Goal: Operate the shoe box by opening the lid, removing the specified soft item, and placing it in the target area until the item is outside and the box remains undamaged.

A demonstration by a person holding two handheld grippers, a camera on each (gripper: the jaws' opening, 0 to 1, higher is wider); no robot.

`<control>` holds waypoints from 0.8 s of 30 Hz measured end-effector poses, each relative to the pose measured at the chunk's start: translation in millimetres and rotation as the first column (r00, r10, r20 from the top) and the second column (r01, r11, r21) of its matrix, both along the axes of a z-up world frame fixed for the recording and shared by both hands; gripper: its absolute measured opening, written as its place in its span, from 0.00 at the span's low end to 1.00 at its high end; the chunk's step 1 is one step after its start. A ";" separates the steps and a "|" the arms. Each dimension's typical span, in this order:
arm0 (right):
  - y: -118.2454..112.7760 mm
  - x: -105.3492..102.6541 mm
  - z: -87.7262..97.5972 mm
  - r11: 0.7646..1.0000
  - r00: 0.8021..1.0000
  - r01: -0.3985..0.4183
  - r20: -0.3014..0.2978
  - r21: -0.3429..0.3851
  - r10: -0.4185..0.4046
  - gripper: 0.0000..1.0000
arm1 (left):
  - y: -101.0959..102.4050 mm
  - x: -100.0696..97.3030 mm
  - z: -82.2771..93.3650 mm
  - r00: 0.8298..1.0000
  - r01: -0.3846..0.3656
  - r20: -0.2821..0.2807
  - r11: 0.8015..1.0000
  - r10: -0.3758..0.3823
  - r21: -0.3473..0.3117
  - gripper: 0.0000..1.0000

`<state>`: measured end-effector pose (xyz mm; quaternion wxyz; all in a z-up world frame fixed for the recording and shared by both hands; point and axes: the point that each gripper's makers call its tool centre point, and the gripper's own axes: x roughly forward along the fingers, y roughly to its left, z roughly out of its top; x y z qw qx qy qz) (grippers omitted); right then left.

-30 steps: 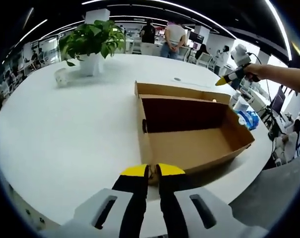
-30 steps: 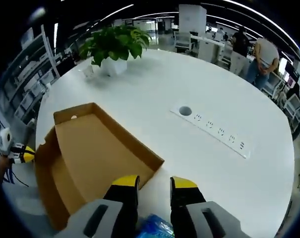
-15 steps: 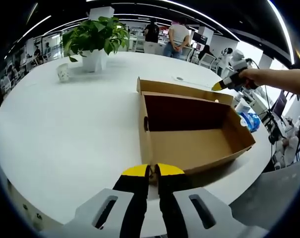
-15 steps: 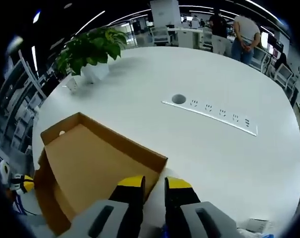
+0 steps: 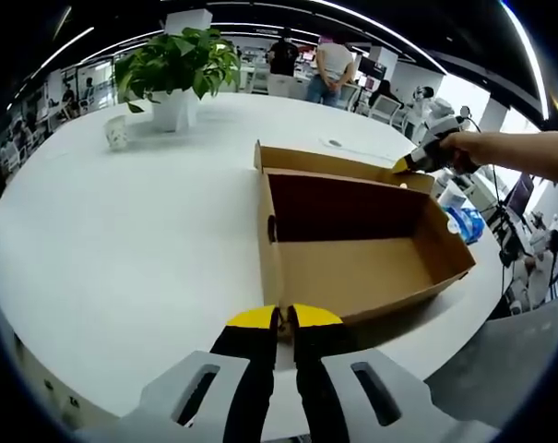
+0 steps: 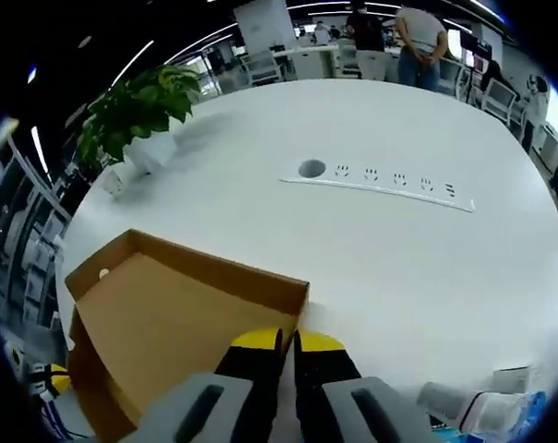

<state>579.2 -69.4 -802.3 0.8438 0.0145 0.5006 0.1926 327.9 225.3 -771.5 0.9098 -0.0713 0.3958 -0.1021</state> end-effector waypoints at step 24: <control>0.5 -4.3 22.4 1.000 0.998 0.026 0.056 -0.007 -0.026 0.00 | -2.2 -2.6 1.9 1.000 -0.021 -0.010 0.999 0.021 -0.047 0.03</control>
